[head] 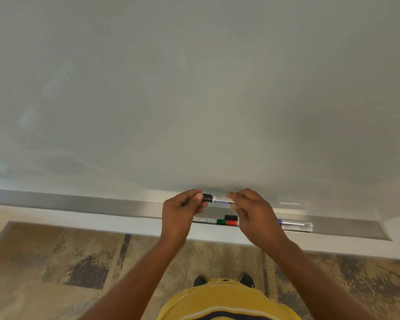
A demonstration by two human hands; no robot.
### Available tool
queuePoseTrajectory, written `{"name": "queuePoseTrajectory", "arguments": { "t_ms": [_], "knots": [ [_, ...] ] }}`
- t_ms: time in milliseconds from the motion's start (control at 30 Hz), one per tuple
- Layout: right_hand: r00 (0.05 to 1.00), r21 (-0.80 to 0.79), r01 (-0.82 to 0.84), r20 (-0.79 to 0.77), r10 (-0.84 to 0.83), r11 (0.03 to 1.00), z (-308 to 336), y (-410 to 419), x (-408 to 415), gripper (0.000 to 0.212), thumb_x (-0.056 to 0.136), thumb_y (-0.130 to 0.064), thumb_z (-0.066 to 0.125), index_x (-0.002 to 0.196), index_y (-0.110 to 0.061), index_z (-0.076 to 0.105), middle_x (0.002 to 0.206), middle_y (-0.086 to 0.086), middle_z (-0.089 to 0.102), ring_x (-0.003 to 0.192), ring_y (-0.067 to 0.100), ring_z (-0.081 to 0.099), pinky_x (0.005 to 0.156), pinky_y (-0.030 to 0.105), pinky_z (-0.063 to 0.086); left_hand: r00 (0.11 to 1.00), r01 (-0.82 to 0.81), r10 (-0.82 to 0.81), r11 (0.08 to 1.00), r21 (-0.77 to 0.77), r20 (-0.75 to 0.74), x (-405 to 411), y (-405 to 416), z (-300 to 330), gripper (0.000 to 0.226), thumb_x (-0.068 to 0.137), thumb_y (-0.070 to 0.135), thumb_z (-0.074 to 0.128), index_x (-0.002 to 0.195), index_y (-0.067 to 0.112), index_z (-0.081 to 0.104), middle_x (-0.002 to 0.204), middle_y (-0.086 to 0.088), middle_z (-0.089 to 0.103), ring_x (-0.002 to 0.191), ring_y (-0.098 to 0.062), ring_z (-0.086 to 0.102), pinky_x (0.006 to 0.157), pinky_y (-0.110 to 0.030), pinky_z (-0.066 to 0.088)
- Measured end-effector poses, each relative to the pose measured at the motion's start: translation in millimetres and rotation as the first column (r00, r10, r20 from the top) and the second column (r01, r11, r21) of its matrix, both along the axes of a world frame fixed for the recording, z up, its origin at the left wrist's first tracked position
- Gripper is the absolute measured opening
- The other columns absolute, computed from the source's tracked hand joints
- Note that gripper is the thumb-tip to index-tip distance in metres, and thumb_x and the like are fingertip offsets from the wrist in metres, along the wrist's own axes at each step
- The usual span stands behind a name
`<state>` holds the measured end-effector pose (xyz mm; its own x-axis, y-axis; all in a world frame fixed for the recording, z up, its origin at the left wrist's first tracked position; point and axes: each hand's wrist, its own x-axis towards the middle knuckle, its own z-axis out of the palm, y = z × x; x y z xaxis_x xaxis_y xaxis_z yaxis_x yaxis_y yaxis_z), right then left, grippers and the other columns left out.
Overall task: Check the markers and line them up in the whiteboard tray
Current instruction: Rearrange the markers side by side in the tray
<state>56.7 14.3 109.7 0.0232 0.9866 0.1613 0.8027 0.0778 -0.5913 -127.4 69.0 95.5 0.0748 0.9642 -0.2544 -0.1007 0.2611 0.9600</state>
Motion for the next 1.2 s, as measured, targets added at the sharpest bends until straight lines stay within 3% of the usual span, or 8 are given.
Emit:
{"name": "queuePoseTrajectory", "arguments": {
  "t_ms": [200,433,567,733,833,1000,1100,1200],
  "knots": [
    [1.0,0.076,0.022,-0.023,-0.02,0.997,-2.9,10.9,-3.5,0.043,0.074,0.016,0.066,0.111,-0.006,0.067,0.104,0.01,0.067,0.093,0.026,0.061,0.087,0.027,0.048,0.993,0.028,-0.022,0.998,0.053,-0.116,-4.3,8.8,-1.7,0.013,0.09,0.015,0.067,0.098,0.017,0.077,0.077,-0.008,0.077,0.076,-0.026,0.075,0.071,-0.028,0.061],
    [0.997,0.166,0.065,0.027,-0.071,0.984,-12.6,19.5,-11.3,0.048,0.067,0.017,0.071,0.108,-0.008,0.069,0.103,0.007,0.069,0.092,0.023,0.063,0.09,0.017,0.039,0.987,0.055,-0.044,0.996,0.065,-0.154,-5.6,19.0,-5.0,0.014,0.091,0.014,0.065,0.1,0.012,0.076,0.079,-0.008,0.078,0.075,-0.024,0.075,0.072,-0.031,0.062],
    [1.0,0.147,-0.003,0.025,-0.001,0.989,-17.3,25.6,-7.4,0.046,0.069,0.016,0.071,0.108,-0.008,0.068,0.103,0.009,0.069,0.092,0.024,0.063,0.092,0.021,0.041,0.967,0.132,-0.119,0.99,0.043,-0.225,-13.2,27.5,-10.2,0.015,0.091,0.012,0.065,0.102,0.01,0.075,0.08,-0.006,0.078,0.074,-0.022,0.075,0.073,-0.03,0.062],
    [0.994,0.007,-0.103,-0.028,0.103,0.995,-30.0,33.4,-1.0,0.035,0.086,-0.001,0.063,0.118,-0.014,0.064,0.119,0.005,0.065,0.108,0.02,0.058,0.099,0.021,0.037,0.796,0.409,-0.346,0.912,0.02,-0.496,-32.8,45.3,-20.2,0.017,0.091,0.015,0.065,0.102,0.024,0.075,0.082,-0.002,0.076,0.078,-0.016,0.073,0.08,-0.03,0.057],
    [0.994,-0.077,-0.054,-0.099,0.047,0.996,-43.8,32.7,1.3,0.037,0.091,-0.008,0.057,0.127,-0.02,0.057,0.129,-0.001,0.06,0.111,0.009,0.054,0.101,0.012,0.029,0.769,0.346,-0.265,0.938,0.03,-0.582,-39.4,51.9,-32.6,0.019,0.089,0.01,0.064,0.091,0.026,0.074,0.077,0.002,0.074,0.073,-0.012,0.068,0.075,-0.027,0.053],
    [0.985,-0.059,0.173,0.006,-0.173,0.983,-73.8,17.6,-2.3,0.027,0.091,-0.004,0.055,0.115,-0.012,0.062,0.114,0.008,0.066,0.102,0.023,0.061,0.093,0.024,0.039,0.677,0.28,-0.172,0.959,0.035,-0.716,-51.4,51.4,-62.7,0.015,0.088,0.01,0.066,0.094,0.022,0.074,0.078,0.005,0.072,0.068,-0.012,0.062,0.062,-0.015,0.044],
    [0.999,-0.155,0.023,0.038,-0.017,0.988,-87.6,13.9,-17.0,0.033,0.084,0.006,0.055,0.111,-0.011,0.065,0.105,0.01,0.068,0.096,0.026,0.062,0.086,0.031,0.049,0.68,0.232,-0.148,0.972,0.02,-0.718,-55.2,51.8,-77.2,0.015,0.087,0.009,0.066,0.095,0.019,0.074,0.081,0.003,0.073,0.074,-0.016,0.066,0.067,-0.02,0.048],
    [0.986,-0.233,-0.113,0.092,0.137,0.966,-101.5,17.0,-35.3,0.039,0.085,0.002,0.054,0.122,-0.01,0.059,0.122,0.011,0.064,0.113,0.026,0.056,0.097,0.033,0.043,0.688,0.222,-0.152,0.975,0.005,-0.71,-54.0,53.6,-87.3,0.017,0.086,0.008,0.066,0.094,0.02,0.074,0.085,0.004,0.074,0.079,-0.017,0.067,0.071,-0.021,0.049]
  ]
}}
